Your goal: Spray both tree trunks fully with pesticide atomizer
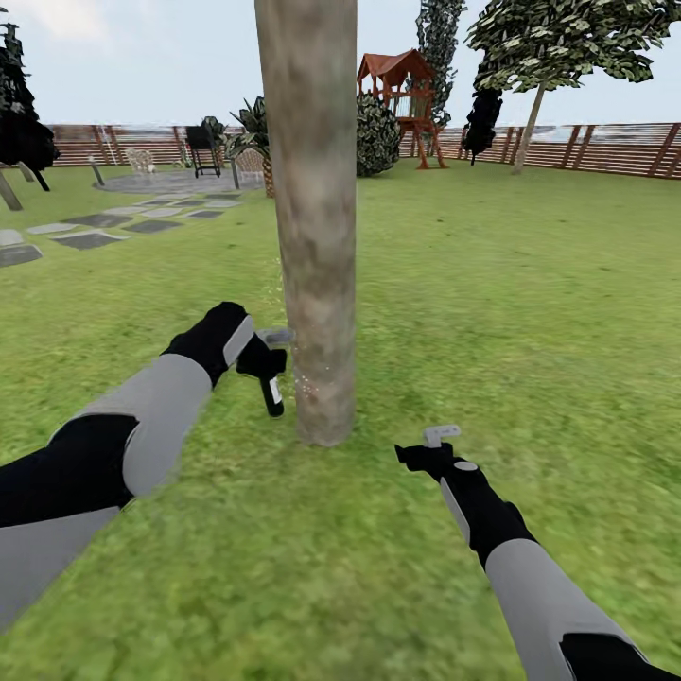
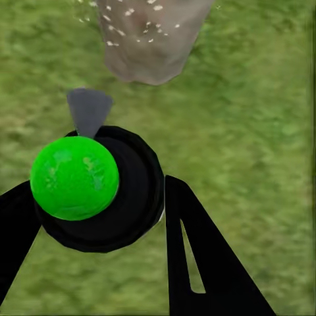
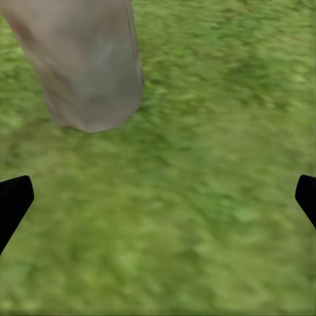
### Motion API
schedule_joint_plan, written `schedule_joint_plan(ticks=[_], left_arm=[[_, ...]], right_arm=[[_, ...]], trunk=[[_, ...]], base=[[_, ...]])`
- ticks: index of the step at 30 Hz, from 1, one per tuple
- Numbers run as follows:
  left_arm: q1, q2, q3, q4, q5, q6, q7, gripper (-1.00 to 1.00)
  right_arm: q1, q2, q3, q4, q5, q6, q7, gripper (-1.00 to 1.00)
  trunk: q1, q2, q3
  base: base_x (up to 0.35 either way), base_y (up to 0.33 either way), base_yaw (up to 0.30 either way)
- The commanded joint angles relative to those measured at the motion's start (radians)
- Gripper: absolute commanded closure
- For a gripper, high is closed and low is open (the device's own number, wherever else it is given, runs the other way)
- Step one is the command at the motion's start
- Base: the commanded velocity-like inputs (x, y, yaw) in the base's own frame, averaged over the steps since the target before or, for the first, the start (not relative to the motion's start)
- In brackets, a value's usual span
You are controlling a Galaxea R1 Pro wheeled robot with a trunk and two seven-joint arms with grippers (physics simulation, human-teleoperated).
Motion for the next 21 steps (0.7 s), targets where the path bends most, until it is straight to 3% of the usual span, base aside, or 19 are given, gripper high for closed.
schedule_joint_plan(ticks=[1,6,13,17,21], left_arm=[[-0.018,0.001,0.003,0.005,0.0,0.004,-0.001,1.0],[-0.023,0.001,-0.003,0.01,0.0,0.003,-0.001,1.0],[-0.011,-0.003,0.003,0.011,0.0,0.001,0.001,1.0],[0.015,-0.001,0.004,0.006,0.0,0.0,0.001,1.0],[0.004,0.001,0.004,-0.001,0.001,0.001,0.0,1.0]], right_arm=[[0.0,0.001,-0.006,-0.002,0.01,0.005,0.008,-1.0],[-0.001,0.001,-0.006,-0.002,0.01,0.006,0.008,-1.0],[0.0,0.001,-0.005,-0.002,0.01,0.006,0.008,-1.0],[0.0,0.001,-0.004,-0.001,0.01,0.006,0.008,-1.0],[0.0,0.001,-0.004,-0.001,0.01,0.006,0.008,-1.0]], trunk=[[0.0,0.0,-0.001],[0.0,0.0,-0.001],[0.0,0.0,-0.001],[0.0,0.0,-0.001],[0.0,0.0,-0.001]], base=[[0.0,0.0,0.0],[-0.004,0.0,0.0],[-0.232,0.0,0.0],[-0.029,0.0,0.0],[-0.001,0.0,0.0]])
